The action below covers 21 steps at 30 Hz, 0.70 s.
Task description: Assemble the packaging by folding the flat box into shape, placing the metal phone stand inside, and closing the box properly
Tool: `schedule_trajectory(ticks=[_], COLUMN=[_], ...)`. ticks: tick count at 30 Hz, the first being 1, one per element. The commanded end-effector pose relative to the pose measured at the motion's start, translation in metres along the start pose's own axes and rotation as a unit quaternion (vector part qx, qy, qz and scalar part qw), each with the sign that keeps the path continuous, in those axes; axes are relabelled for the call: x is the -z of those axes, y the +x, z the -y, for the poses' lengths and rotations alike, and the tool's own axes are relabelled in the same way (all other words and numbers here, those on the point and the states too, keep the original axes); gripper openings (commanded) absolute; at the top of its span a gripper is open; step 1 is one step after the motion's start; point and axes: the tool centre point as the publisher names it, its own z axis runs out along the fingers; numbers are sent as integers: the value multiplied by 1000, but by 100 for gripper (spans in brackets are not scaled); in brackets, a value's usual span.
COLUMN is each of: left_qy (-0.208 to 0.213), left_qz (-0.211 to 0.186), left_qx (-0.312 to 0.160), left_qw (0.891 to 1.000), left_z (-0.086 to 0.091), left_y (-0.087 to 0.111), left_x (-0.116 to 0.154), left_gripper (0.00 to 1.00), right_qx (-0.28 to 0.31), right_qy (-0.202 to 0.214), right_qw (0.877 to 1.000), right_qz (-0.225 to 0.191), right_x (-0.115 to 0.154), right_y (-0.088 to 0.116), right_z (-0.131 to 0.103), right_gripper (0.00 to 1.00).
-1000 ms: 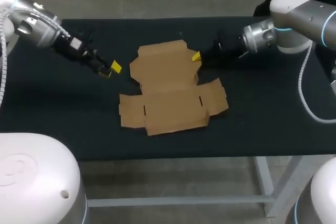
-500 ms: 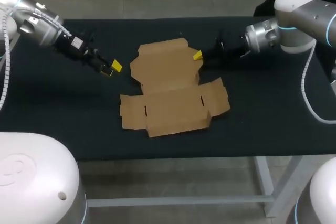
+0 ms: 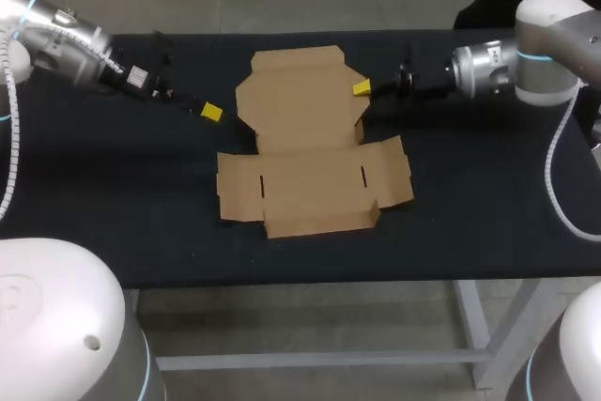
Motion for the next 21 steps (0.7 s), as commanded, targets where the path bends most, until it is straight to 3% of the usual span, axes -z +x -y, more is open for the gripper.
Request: schedule_trajectory(ticks=[1, 12, 15, 21], left_qy=[26, 72, 85, 101], left_qz=[13, 22, 72, 78], left_qx=[-17, -76, -69, -62], left_qw=[999, 994, 991, 990], left_z=[1, 33, 39, 42], left_y=[0, -28, -37, -42], left_x=[4, 3, 4, 6], left_gripper=[100, 100, 100, 100], right_qx=[17, 73, 89, 91], right_qy=[-15, -21, -16, -9], right_qw=[1000, 997, 996, 995], right_qz=[-2, -24, -27, -28], right_x=[6, 5, 4, 0], right_y=[10, 29, 32, 34], right_z=[3, -10, -11, -14], right_gripper=[0, 0, 0, 0])
